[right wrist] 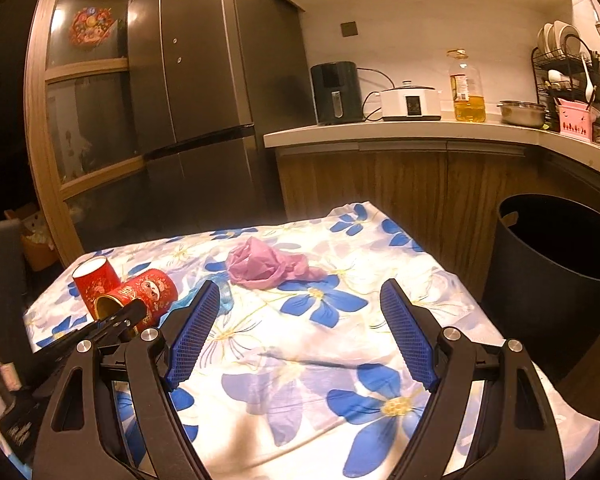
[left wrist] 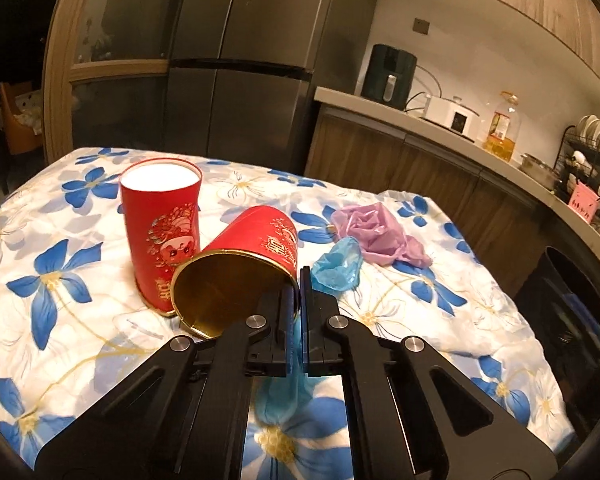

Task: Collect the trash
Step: 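Grasp the tipped red cup rim with the left tool while the right tool grasps the blue glove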

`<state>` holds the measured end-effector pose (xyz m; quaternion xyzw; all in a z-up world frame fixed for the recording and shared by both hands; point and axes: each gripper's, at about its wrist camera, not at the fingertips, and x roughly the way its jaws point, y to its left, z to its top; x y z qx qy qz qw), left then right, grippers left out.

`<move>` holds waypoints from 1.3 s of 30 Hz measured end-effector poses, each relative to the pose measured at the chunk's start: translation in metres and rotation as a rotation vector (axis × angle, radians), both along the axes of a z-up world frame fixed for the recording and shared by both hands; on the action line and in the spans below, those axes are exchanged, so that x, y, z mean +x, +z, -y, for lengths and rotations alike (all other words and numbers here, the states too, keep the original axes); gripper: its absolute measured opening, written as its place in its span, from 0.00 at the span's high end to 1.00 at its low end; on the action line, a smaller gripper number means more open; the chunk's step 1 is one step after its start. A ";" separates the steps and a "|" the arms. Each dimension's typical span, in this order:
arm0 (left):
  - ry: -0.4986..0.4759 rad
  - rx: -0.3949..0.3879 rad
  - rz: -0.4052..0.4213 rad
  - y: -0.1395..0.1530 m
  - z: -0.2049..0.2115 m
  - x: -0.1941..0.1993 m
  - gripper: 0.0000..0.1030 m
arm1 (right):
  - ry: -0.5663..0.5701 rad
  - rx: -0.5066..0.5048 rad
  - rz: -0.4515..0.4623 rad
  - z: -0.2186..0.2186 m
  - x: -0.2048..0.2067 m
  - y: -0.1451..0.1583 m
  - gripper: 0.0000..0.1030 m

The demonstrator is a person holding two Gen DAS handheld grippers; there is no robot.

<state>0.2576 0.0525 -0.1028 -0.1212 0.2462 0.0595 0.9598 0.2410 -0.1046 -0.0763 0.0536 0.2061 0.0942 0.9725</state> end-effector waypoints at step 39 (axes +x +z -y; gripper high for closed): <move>0.117 -0.015 0.150 0.041 -0.051 -0.115 0.98 | 0.285 -0.106 -0.144 -0.091 -0.004 -0.024 0.95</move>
